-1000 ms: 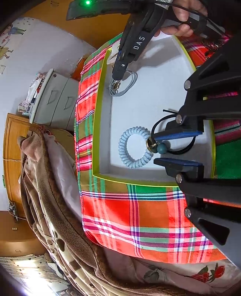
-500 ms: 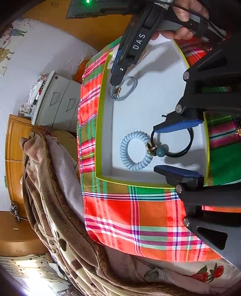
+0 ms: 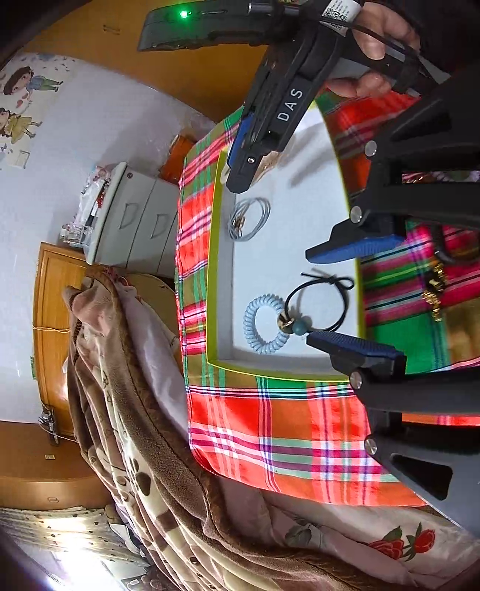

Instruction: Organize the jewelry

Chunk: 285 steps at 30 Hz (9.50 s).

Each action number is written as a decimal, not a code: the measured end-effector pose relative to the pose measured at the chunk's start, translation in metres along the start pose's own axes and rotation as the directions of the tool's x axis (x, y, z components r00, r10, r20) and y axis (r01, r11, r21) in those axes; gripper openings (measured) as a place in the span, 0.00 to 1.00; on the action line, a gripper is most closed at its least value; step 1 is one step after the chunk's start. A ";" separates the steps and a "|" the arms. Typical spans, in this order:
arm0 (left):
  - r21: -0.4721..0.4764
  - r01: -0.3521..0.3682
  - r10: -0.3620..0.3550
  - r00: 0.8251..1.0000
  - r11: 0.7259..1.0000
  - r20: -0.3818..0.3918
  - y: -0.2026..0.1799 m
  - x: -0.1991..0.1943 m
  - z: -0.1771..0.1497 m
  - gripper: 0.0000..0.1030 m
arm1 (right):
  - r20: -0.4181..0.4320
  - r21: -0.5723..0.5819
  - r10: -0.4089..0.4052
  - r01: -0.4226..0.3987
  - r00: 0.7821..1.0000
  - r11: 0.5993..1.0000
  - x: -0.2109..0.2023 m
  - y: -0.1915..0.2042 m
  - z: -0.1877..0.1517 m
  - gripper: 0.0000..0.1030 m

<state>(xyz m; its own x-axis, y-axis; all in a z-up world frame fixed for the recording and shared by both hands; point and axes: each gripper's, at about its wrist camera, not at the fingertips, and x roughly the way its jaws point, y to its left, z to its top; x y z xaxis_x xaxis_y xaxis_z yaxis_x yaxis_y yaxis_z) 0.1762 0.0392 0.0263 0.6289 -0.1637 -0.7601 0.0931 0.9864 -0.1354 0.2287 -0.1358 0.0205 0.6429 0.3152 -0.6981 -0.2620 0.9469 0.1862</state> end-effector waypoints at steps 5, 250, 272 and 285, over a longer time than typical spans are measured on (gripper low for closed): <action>-0.012 0.021 -0.020 1.000 1.000 0.021 0.001 -0.020 -0.011 0.39 | 0.023 0.000 0.008 -0.008 1.000 1.000 -0.025 0.001 -0.016 0.33; -0.023 -0.008 0.008 0.999 1.000 -0.037 0.003 0.050 0.049 0.34 | -0.014 0.011 -0.123 0.123 0.992 0.992 0.002 -0.004 -0.026 0.23; -0.057 0.027 -0.028 1.000 0.998 -0.007 0.012 -0.027 -0.035 0.37 | 0.043 0.063 -0.121 0.118 0.992 0.991 -0.070 -0.012 -0.075 0.30; -0.020 0.045 -0.046 0.996 0.999 -0.078 0.008 -0.010 -0.073 0.44 | 0.023 0.098 -0.131 0.128 0.991 0.987 -0.088 -0.021 -0.112 0.31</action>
<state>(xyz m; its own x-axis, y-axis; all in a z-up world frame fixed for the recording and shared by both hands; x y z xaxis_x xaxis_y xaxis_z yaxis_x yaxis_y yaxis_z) 0.1141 0.0476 -0.0131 0.5615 -0.2099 -0.8004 0.1060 0.9776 -0.1820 0.0975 -0.1905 0.0004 0.6877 0.1902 -0.7006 -0.1061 0.9810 0.1622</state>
